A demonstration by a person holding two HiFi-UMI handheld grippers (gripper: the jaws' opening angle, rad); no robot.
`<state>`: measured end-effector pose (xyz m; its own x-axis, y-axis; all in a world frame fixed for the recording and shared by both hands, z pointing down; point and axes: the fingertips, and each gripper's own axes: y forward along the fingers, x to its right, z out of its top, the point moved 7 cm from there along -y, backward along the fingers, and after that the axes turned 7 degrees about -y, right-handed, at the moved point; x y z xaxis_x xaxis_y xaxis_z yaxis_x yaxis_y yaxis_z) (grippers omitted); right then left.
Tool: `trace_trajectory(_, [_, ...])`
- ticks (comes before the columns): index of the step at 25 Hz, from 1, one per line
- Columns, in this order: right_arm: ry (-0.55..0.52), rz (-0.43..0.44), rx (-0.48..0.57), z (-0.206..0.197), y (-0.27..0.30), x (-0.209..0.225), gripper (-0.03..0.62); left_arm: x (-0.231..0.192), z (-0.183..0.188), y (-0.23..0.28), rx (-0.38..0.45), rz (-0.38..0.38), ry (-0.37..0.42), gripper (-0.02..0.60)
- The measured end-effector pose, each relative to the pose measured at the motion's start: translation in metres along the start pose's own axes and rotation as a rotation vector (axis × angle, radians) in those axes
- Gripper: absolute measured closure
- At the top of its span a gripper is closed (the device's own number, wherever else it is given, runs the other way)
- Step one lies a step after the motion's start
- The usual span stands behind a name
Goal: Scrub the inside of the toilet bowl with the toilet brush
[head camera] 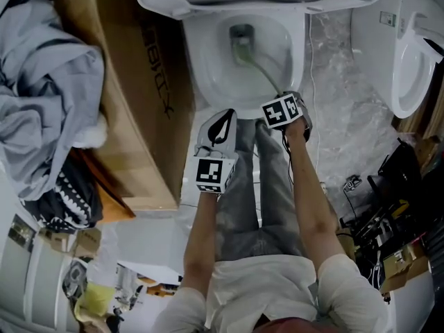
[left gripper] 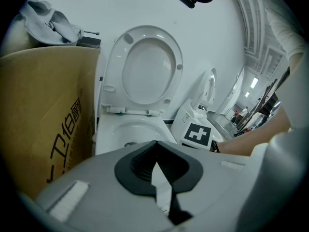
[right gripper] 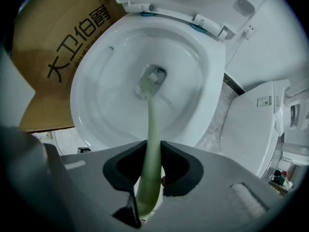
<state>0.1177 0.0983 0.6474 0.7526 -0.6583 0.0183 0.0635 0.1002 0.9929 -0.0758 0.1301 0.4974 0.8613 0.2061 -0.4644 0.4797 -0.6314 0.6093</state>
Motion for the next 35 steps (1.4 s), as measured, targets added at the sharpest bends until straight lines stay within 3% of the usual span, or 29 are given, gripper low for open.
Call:
trace_trajectory(17, [-0.001, -0.046, -0.015, 0.034, 0.019, 0.020, 0.513, -0.011, 0.005, 0.009, -0.010, -0.010, -0.008, 0.561])
trace_trajectory(28, [0.014, -0.014, -0.021, 0.003, -0.001, 0.002, 0.514, 0.000, 0.009, -0.006, -0.018, -0.013, 0.004, 0.561])
trace_trajectory(35, [0.080, 0.001, 0.093, -0.013, -0.040, 0.003, 0.514, 0.014, 0.020, -0.015, 0.007, -0.015, 0.026, 0.561])
